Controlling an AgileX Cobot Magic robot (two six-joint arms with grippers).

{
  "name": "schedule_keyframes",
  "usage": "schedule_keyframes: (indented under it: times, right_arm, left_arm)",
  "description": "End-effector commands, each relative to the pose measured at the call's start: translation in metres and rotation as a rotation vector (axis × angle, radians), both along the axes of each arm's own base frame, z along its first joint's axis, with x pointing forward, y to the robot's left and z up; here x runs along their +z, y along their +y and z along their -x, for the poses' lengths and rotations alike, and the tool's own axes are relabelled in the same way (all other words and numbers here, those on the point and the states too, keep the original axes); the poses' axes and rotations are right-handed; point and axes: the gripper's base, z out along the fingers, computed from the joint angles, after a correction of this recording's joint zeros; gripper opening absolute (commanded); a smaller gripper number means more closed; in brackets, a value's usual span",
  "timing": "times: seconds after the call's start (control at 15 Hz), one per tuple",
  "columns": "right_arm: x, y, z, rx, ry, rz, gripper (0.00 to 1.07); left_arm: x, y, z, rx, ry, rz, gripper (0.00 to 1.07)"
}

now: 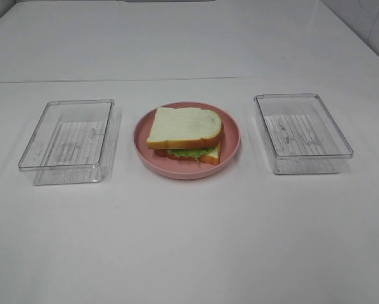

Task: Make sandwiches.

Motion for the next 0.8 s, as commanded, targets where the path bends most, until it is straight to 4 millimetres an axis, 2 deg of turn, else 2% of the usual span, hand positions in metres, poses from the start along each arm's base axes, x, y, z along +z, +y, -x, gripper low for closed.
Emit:
schedule_keyframes:
  times: [0.07,0.4,0.53,0.8]
  right_arm:
    - [-0.0008,-0.0008,-0.0001,0.001,-0.015,0.008,0.76]
    - [-0.0008,-0.0009,-0.0001,-0.009,-0.016,0.008,0.76]
    - [-0.0008,-0.0011,-0.0013,-0.101,-0.015,0.006,0.76]
    - [-0.0007,-0.0023,-0.0001,-0.295,-0.038,0.004,0.76]
  left_arm:
    - [0.0002,0.0,0.0027,-0.002,-0.026,0.017,0.93]
    - [0.0002,0.0,0.0027,-0.002,-0.026,0.017,0.93]
    - [0.0002,-0.0003,0.0025,0.034,-0.027,0.016,0.93]
    - [0.0002,-0.0019,0.0016,0.221,-0.028,0.013,0.93]
